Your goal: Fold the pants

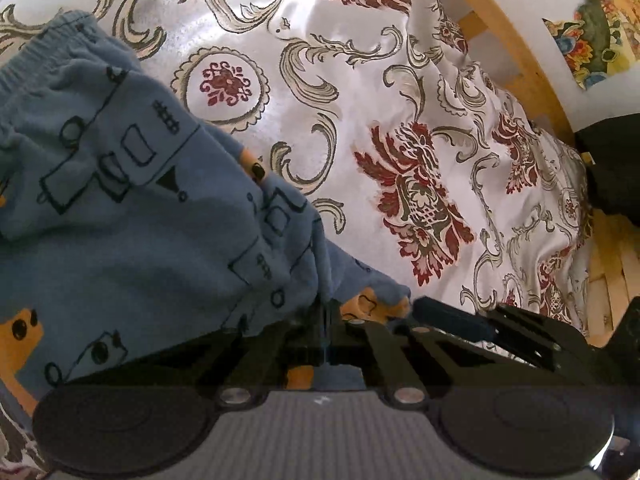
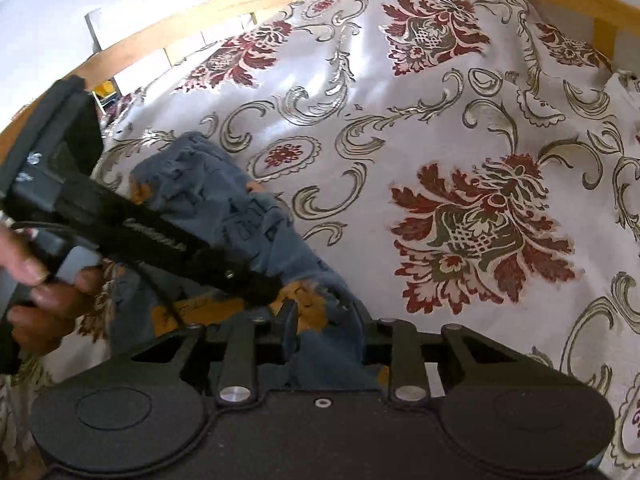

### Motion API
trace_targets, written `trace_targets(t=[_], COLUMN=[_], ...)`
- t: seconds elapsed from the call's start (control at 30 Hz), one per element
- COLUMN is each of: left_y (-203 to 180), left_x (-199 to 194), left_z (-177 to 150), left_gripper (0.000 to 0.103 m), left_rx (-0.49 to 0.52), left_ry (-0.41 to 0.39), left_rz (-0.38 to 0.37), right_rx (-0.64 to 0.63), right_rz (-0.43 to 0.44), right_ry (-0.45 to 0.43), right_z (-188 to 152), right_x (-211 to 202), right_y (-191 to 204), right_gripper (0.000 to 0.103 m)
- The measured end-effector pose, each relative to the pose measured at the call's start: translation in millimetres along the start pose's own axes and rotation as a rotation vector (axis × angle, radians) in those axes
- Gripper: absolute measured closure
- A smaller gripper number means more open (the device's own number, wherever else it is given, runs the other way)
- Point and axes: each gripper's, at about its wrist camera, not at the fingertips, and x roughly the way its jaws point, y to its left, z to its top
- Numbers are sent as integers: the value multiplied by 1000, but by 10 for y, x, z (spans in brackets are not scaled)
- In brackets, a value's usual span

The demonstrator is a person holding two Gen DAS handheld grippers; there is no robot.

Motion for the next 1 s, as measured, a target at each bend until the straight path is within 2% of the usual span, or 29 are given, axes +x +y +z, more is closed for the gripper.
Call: trace_targets(t=[0.1,0.13,0.17,0.23,0.3,0.4,0.5,0.6,0.63,0.67,0.7,0.77,0.87,0.93,1.0], left_y=[4,3,12,11,5,36,204,349,346,313,284,194,58,114,288], left_x=[-8,-8,-15,-26,-59,-165,-279,-425,-475,-536,-600,-790,-897,-861,-839], left_z=[2,3,5,4,-1,-65,-154,-250,-286,-313,-319,-283,-96,60,180], left_gripper=[103,103,103,102,102,102,100,100,100,100,100,98,81,80,83], left_rx=[11,13,17,29,58,143,191,223,252,292,315,369,461,457,430], left_ry=[2,3,3,2,0,-28,-52,-77,-84,-87,-91,-145,-240,-257,-266], left_rz=[-3,-7,-10,-20,-30,14,85,94,106,120,121,78,120,168,283], right_rx=[-13,-28,-40,-42,-38,-40,-35,-63,-22,33,48,25,49,35,33], right_rz=[1,-15,-37,-68,-112,-174,-200,-302,-306,-286,-273,-252,-87,-54,-131], right_ry=[-8,-1,10,13,-25,-97,-88,-58,-53,-64,-87,-133,-125,-90,-61], right_z=[45,63,67,62,65,144,222,182,161,141,115,52,-80,-175,-266], right_x=[55,93,131,177,123,-39,15,201,204,149,58,-177,-324,-208,-66], right_y=[15,30,46,48,34,-39,-169,-324,-422,-491,-482,-304,-4,131,124], right_gripper=[75,80,92,99,100,101,102,103,103,101,88,77,58,58,62])
